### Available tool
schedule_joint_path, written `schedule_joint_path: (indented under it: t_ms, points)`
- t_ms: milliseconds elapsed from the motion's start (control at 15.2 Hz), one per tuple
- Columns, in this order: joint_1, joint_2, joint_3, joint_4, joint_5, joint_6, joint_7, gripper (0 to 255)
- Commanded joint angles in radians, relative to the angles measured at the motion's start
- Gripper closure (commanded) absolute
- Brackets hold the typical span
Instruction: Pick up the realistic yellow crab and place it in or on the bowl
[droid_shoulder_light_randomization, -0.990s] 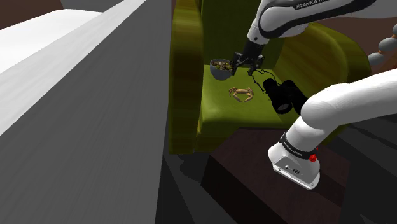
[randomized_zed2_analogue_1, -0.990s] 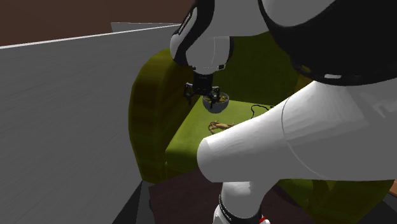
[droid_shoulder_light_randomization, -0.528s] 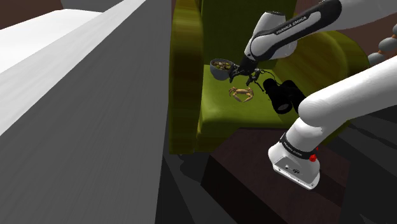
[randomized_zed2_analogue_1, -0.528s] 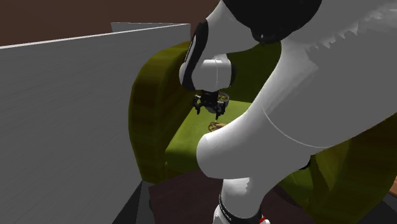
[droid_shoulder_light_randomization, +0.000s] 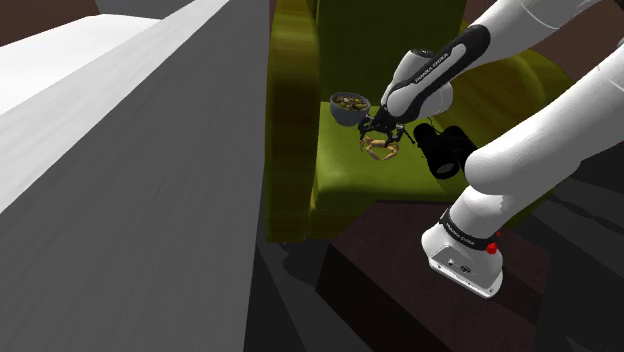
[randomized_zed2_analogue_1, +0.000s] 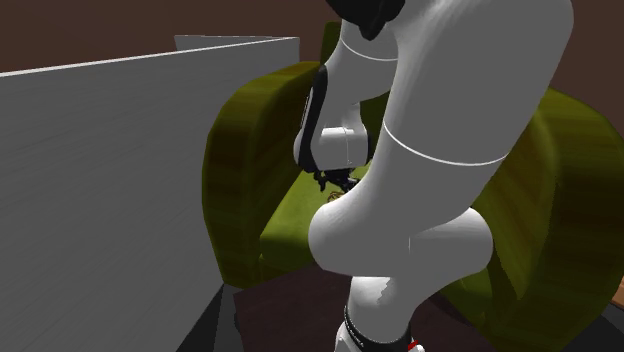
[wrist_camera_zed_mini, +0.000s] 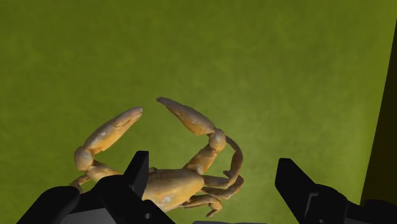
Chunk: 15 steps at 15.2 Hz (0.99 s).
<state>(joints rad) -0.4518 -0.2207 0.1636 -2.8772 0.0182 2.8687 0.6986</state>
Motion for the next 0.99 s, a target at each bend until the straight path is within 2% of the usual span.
schedule_joint_path:
  t_ms: [0, 198, 726, 792, 924]
  points:
    - [-0.014, 0.044, 0.01, 0.002, -0.018, 0.044, 0.018, 0]
    - [-0.048, 0.124, 0.03, 0.014, -0.072, 0.111, 0.056, 0]
    - [-0.047, 0.123, 0.029, 0.014, -0.073, 0.11, 0.057, 0]
    - [-0.047, 0.123, 0.029, 0.014, -0.073, 0.11, 0.057, 255]
    - [-0.047, 0.123, 0.029, 0.014, -0.073, 0.11, 0.057, 255]
